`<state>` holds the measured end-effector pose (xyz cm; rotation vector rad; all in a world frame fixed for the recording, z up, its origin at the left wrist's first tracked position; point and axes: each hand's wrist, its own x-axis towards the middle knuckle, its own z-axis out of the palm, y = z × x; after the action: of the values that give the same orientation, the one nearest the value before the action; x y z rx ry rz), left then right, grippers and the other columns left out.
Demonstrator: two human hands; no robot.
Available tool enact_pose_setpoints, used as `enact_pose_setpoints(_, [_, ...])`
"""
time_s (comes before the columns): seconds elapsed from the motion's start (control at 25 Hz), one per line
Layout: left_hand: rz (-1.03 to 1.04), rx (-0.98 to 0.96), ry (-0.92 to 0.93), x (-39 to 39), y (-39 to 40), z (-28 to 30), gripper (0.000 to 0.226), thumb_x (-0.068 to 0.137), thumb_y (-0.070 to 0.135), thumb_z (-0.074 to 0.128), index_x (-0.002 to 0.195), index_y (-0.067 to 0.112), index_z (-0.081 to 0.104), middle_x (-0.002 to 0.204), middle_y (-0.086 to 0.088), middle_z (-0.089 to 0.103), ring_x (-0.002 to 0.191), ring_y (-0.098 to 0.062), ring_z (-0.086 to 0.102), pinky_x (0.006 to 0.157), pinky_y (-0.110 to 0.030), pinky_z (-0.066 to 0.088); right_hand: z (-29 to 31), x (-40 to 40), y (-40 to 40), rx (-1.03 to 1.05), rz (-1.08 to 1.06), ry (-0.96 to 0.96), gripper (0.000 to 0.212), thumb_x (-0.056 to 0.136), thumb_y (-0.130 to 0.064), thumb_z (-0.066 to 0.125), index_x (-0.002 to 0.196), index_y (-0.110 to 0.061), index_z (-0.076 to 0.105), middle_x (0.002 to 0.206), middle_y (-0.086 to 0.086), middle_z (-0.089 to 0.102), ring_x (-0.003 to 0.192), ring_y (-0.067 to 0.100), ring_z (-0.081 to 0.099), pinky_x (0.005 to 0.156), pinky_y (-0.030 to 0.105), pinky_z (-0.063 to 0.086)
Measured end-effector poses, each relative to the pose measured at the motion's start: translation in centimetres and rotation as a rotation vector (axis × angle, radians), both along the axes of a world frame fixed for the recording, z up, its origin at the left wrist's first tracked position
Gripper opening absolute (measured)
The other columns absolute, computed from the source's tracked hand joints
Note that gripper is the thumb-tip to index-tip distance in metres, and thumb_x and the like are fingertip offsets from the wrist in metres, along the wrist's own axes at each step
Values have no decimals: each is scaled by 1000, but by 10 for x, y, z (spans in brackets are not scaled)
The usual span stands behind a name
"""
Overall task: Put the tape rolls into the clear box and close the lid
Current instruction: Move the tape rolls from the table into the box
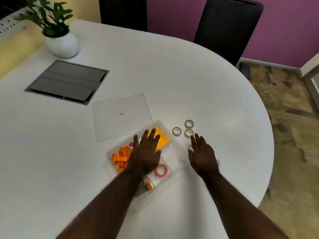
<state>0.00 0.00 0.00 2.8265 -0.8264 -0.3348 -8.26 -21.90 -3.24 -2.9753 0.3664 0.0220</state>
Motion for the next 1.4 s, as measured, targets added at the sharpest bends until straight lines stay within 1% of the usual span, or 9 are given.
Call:
enact_pose_setpoints(0.12, [-53, 17, -10, 9, -10, -7, 63, 95, 44, 30, 152, 24, 11, 164, 0, -6, 150, -22, -6, 119, -54, -1, -5, 3, -14, 27, -93, 33, 54, 93, -18, 49, 147, -14, 40, 155, 10, 37, 140, 29, 40, 101, 43, 46])
enact_pose_setpoints(0.28, [-68, 45, 57, 1, -24, -25, 68, 94, 49, 29, 153, 25, 4, 162, 0, -14, 149, -23, -15, 118, -55, -9, -22, 8, -36, 146, -154, 198, 65, 88, -3, 41, 147, -29, 35, 159, -3, 27, 142, 21, 33, 107, 38, 37])
enact_pose_setpoints(0.44, [10, 133, 103, -14, -27, -46, 76, 91, 57, 26, 152, 25, -6, 160, -2, -21, 147, -26, -20, 116, -58, -10, -40, 19, -51, 205, -43, 335, 70, 87, 2, 40, 146, -34, 36, 160, -9, 24, 141, 21, 32, 110, 41, 37])
enact_pose_setpoints(0.56, [96, 186, 80, -21, -22, -59, 80, 89, 62, 25, 151, 24, -11, 159, -3, -23, 148, -28, -17, 114, -59, -8, -52, 30, -57, 183, 38, 356, 66, 90, -3, 45, 147, -34, 34, 160, -9, 24, 141, 21, 32, 107, 43, 39])
enact_pose_setpoints(0.72, [142, 209, 79, -27, -18, -70, 82, 88, 65, 21, 150, 23, -15, 158, -4, -24, 147, -29, -19, 112, -57, -12, -67, 43, -67, 53, 119, 389, 62, 89, -21, 61, 145, -33, 37, 153, -6, 37, 128, 24, 47, 94, 40, 46])
enact_pose_setpoints(0.92, [174, 198, 88, -24, -14, -75, 79, 88, 65, 15, 148, 24, -18, 159, -4, -21, 147, -29, -18, 114, -58, -12, -82, 43, -65, -37, 136, 317, 43, 91, -20, 54, 133, -27, 49, 135, -2, 51, 109, 27, 55, 79, 38, 51])
enact_pose_setpoints(1.16, [162, 191, 103, -21, -13, -78, 77, 90, 64, 14, 146, 24, -21, 161, -3, -18, 148, -29, -16, 116, -60, -10, -80, 43, -64, 11, 127, 292, 40, 93, -17, 49, 132, -22, 51, 131, 4, 52, 107, 28, 55, 81, 39, 52])
enact_pose_setpoints(1.32, [173, 189, 98, -15, -11, -77, 76, 92, 61, 17, 150, 23, -14, 161, -4, -16, 148, -28, -17, 117, -59, -9, -58, 49, -57, 246, -35, 23, 49, 84, -25, 63, 131, -15, 53, 126, 9, 57, 109, 32, 56, 85, 42, 51])
enact_pose_setpoints(1.4, [176, 179, 109, -11, -8, -79, 75, 92, 60, 18, 151, 23, -8, 162, -3, -13, 148, -28, -16, 117, -59, -7, -42, 56, -46, 364, 43, -154, 56, 79, -22, 69, 131, -15, 51, 124, 8, 58, 110, 29, 55, 90, 40, 49])
